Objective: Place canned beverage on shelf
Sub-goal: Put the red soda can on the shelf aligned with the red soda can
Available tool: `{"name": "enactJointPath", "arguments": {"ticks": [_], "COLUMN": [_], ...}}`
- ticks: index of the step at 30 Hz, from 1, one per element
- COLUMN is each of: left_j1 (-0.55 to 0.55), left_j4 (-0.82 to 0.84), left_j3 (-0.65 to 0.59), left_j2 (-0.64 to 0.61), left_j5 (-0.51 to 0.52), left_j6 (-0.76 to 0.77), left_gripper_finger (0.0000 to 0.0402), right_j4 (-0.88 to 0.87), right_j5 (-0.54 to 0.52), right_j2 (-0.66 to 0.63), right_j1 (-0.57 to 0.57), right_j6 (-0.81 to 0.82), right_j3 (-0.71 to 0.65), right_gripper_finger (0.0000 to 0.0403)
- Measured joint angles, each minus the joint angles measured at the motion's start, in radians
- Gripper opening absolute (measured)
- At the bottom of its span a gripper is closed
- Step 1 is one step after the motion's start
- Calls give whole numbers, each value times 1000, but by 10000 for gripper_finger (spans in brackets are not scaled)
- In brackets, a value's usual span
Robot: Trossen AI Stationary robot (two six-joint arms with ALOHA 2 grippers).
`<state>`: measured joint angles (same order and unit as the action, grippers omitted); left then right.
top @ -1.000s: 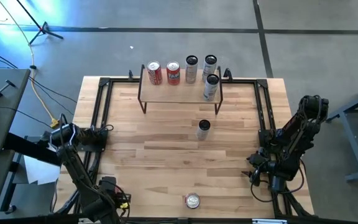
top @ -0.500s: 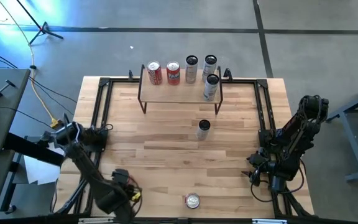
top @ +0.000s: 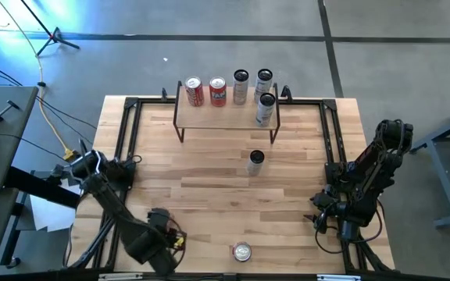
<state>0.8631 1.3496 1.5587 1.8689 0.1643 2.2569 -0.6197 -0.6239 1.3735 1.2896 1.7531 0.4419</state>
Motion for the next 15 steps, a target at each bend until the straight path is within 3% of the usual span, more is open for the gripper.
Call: {"name": "enactJointPath", "arguments": {"ticks": [7,11,15], "left_j1": [65,66,53], "left_j4": [113,217,215], "left_j3": [17,17,-27], "left_j2": [-3,-5,-14], "left_j5": [84,113,142], "left_j6": [114,113,108], "left_gripper_finger": [264,273,274], "right_j4": [0,0,0], "right_j5": [0,0,0], "right_j2": [0,0,0], "right_j1": [0,0,0], "right_j6": [0,0,0], "right_j3": [0,0,0], "right_gripper_finger": [339,339,339]}}
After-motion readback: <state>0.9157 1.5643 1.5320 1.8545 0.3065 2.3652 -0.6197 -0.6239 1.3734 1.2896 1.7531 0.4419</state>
